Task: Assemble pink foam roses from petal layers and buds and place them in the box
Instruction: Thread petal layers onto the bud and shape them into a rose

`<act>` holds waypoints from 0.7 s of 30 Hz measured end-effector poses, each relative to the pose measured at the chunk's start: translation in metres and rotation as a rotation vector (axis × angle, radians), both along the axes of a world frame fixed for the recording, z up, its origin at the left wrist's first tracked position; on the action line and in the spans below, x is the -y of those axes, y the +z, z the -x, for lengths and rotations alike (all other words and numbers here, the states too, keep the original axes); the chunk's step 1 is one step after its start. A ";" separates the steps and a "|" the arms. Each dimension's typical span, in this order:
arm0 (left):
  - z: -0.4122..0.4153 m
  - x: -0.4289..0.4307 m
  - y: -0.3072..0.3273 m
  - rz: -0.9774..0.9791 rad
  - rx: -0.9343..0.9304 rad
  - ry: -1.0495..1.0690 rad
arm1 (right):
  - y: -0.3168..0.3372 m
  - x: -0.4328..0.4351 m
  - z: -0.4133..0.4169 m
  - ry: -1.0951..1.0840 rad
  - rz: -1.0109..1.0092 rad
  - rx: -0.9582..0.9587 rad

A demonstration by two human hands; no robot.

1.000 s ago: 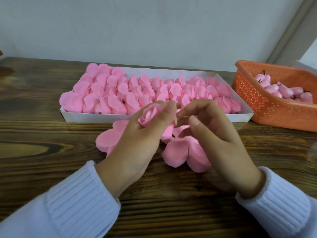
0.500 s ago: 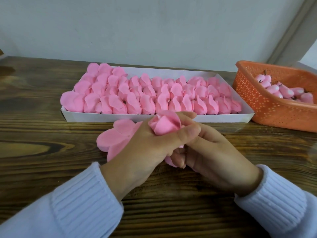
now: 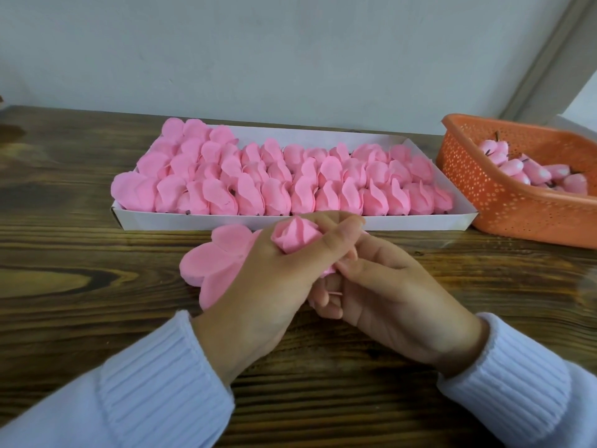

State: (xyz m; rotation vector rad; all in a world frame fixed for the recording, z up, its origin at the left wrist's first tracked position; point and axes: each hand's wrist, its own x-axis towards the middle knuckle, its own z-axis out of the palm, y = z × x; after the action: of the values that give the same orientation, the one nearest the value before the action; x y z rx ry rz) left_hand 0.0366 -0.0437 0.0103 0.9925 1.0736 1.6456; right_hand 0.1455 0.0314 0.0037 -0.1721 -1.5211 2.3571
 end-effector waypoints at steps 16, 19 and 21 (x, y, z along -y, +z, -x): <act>0.000 -0.001 0.000 0.028 0.011 0.012 | 0.000 -0.001 0.000 0.032 0.014 0.034; 0.000 0.001 0.002 0.016 -0.023 -0.025 | -0.002 -0.002 0.000 0.073 0.002 0.046; 0.001 0.001 0.001 0.019 -0.046 0.001 | -0.002 -0.002 -0.001 0.062 -0.008 0.043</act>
State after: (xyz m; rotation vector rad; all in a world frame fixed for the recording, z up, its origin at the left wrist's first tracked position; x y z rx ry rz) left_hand 0.0359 -0.0446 0.0116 1.0221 1.1181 1.6178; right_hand 0.1463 0.0332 0.0020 -0.1773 -1.5768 2.4093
